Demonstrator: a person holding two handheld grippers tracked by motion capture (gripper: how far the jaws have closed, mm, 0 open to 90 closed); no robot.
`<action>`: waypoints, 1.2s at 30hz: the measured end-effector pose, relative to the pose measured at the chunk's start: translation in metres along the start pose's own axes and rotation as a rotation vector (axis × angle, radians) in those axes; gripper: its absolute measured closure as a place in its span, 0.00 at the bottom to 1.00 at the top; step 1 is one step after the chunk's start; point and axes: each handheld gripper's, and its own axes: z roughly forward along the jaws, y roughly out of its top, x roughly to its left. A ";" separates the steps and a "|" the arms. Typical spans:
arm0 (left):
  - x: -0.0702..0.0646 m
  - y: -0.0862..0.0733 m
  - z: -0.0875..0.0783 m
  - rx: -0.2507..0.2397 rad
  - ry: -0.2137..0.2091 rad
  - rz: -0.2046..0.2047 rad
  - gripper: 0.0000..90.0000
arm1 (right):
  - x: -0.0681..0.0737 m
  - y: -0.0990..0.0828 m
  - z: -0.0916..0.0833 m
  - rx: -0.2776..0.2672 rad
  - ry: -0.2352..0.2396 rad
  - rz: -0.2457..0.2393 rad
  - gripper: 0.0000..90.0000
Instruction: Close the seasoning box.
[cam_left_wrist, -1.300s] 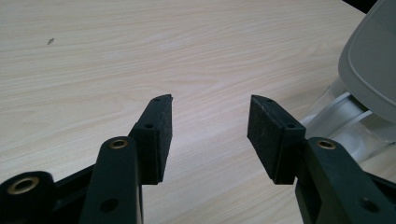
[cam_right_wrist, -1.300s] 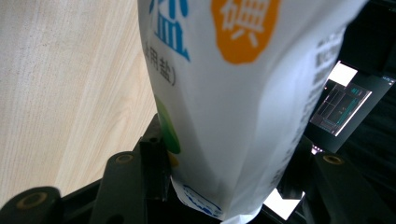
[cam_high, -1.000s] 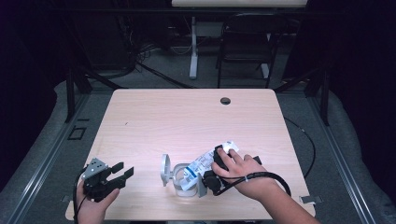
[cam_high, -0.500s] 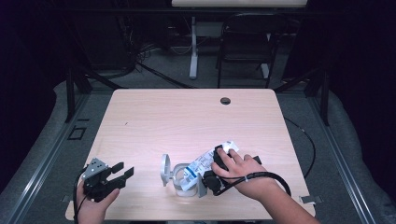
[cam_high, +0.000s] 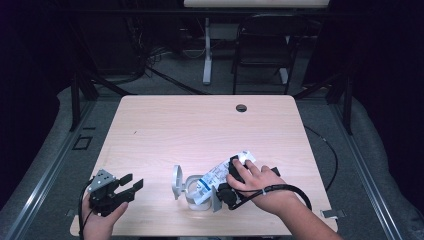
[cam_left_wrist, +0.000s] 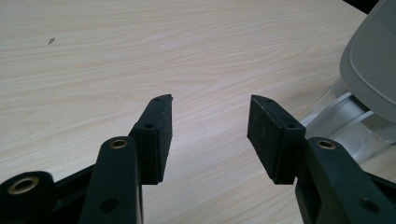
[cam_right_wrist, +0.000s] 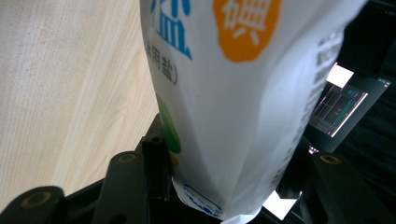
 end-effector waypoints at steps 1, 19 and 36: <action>0.000 0.000 0.000 0.002 0.001 0.000 0.56 | 0.000 0.000 0.000 0.000 0.000 0.000 0.56; 0.000 0.000 -0.001 -0.001 0.001 -0.001 0.56 | 0.000 0.000 0.000 -0.006 0.000 0.002 0.57; -0.001 0.000 0.000 -0.001 0.002 0.001 0.56 | -0.001 0.001 -0.002 0.013 -0.002 -0.013 0.58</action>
